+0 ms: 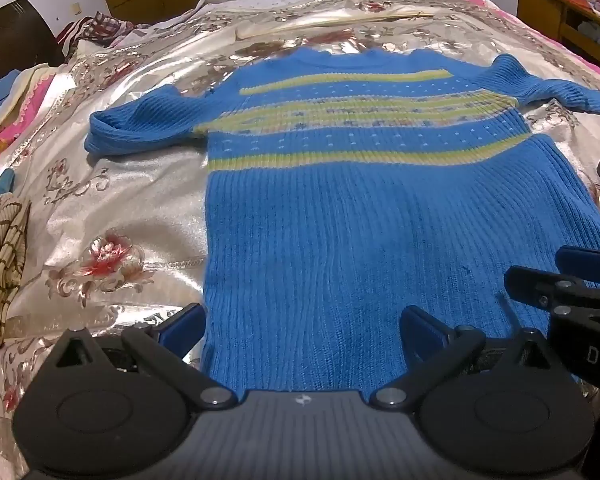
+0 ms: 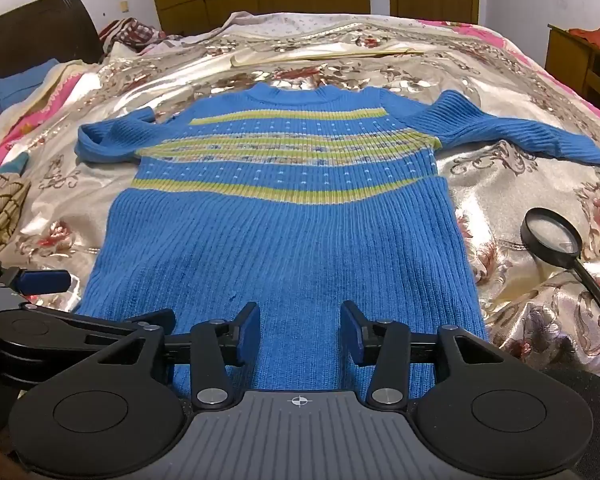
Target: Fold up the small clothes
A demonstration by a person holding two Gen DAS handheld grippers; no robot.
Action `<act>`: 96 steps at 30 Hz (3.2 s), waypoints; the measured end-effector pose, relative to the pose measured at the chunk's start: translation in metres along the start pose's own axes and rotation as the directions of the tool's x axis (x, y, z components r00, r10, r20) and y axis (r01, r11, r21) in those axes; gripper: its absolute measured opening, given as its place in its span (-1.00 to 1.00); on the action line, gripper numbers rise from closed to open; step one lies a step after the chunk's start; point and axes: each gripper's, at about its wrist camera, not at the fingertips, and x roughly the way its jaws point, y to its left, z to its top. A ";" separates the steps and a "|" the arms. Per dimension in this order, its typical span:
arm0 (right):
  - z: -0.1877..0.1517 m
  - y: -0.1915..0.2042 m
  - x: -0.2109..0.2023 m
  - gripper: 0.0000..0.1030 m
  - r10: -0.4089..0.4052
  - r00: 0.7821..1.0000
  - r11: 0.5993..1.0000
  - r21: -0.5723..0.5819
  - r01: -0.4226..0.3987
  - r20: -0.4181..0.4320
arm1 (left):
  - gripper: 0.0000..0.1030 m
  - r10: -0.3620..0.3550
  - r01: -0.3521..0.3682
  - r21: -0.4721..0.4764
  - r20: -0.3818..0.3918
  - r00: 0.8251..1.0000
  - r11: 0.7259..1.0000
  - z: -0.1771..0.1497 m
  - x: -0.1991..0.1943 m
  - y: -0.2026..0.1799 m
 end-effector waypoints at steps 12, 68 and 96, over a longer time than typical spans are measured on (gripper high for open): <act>0.000 -0.002 -0.003 -0.13 -0.011 1.000 1.000 -0.003 0.011 0.006 | 1.00 0.008 -0.008 0.004 -0.002 1.000 1.000 0.000 0.000 0.000; 0.002 0.003 0.000 0.03 -0.072 0.997 0.997 -0.040 0.073 0.028 | 1.00 0.028 -0.028 0.022 0.008 1.000 0.999 -0.002 0.003 -0.003; 0.001 0.002 0.000 0.03 -0.071 0.997 0.997 -0.038 0.072 0.029 | 1.00 0.022 -0.022 0.018 0.007 1.000 1.000 -0.002 0.001 -0.004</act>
